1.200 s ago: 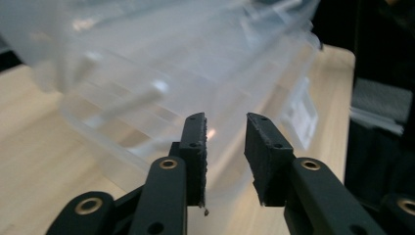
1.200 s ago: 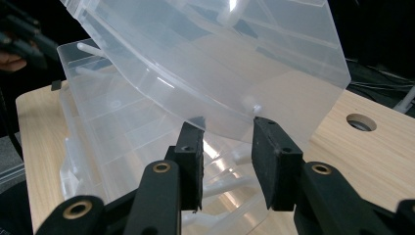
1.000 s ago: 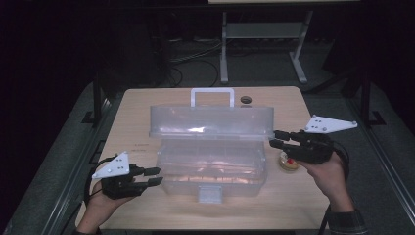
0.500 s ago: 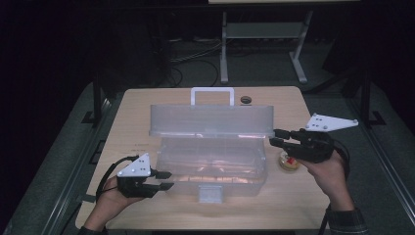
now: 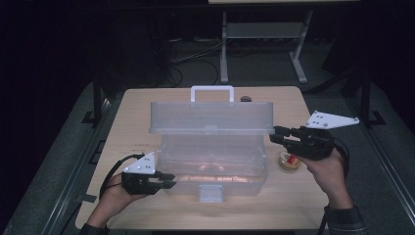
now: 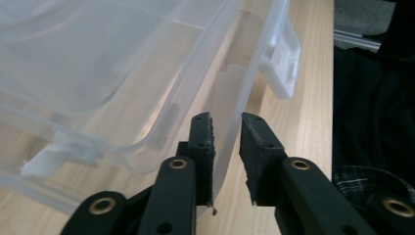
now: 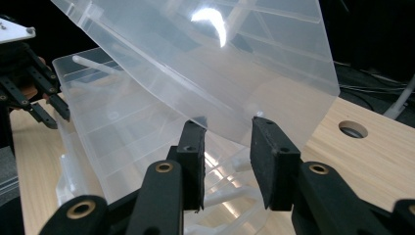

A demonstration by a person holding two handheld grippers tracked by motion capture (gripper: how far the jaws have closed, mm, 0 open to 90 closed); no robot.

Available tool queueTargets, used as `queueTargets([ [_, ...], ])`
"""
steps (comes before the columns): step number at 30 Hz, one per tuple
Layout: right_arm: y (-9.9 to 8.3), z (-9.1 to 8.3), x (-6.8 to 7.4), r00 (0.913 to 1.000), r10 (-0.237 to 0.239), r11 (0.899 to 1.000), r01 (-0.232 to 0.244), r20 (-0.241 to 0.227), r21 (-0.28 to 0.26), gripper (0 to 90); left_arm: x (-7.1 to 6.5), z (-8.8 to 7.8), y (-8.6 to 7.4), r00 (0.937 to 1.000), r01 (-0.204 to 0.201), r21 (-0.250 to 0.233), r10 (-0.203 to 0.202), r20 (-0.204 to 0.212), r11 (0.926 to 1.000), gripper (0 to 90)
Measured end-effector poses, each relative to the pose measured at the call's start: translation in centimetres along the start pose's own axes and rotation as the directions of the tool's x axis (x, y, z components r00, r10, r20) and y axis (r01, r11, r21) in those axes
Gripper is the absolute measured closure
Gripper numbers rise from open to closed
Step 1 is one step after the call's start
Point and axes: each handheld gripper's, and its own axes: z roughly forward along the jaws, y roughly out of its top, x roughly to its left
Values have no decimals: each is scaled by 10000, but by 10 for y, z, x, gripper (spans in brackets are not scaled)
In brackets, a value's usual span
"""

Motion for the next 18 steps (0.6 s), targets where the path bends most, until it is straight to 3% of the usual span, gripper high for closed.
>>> queueTargets([
  [9,5,4,-3,9996,146,9998,-142,258,-166,710,2,2,0,9996,-79,-98,81,263,9999,799],
  [12,5,8,-3,9990,66,9999,-61,437,-122,643,3,2,0,9995,-123,-90,125,293,9999,808],
  [15,4,13,-2,9980,128,9999,-124,624,-53,631,2,3,1,9993,-199,-133,203,316,9997,821],
  [18,5,15,-3,9974,205,9997,-195,693,-148,673,0,3,1,9985,-429,-126,433,334,9990,843],
])
